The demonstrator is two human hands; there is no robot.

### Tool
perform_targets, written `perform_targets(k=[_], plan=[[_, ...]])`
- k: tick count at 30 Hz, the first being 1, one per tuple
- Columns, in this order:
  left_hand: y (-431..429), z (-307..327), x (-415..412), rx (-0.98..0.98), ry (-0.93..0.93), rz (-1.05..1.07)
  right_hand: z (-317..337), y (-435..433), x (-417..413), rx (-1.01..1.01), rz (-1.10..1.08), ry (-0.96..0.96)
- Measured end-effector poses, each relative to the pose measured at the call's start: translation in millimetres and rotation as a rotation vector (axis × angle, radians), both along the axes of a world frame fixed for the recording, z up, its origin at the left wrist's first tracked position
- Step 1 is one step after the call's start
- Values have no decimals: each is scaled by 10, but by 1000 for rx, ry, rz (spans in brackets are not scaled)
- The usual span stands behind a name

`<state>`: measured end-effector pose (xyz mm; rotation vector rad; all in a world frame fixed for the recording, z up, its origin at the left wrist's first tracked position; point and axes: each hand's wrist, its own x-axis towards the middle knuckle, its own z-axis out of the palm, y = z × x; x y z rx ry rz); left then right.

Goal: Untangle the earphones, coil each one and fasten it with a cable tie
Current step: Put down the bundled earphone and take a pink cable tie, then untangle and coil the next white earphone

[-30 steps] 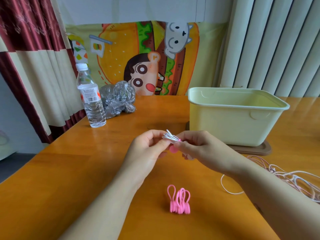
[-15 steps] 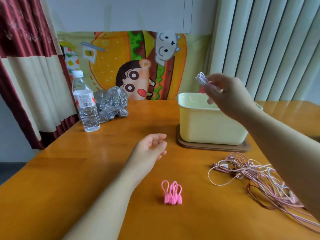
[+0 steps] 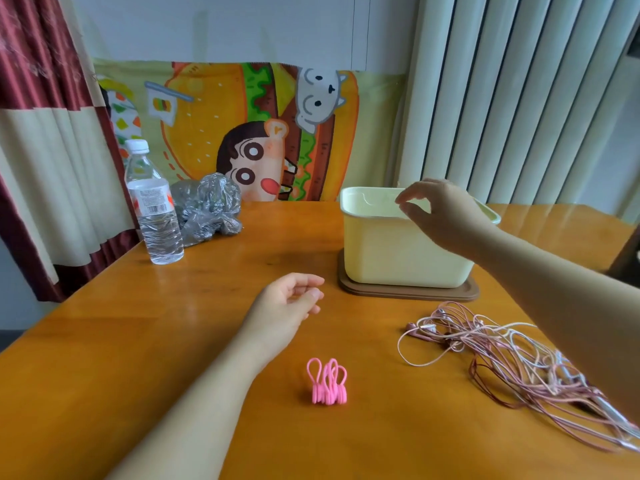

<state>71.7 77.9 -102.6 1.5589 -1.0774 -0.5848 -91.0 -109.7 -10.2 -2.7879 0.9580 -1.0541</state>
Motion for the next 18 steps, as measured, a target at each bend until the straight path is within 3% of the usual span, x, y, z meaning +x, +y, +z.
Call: perform_targets(k=[3, 8, 13, 18], plan=[[10, -7, -14, 0, -63, -1, -125, 307, -341, 7, 111, 60], [54, -15, -177, 39, -301, 20, -373, 612, -932, 223, 89, 532], [29, 132, -481, 24, -472, -7, -392, 580, -1396, 252, -17, 596], [-155, 274, -1088, 15, -659, -184, -462, 544, -1755, 403, -35, 694]])
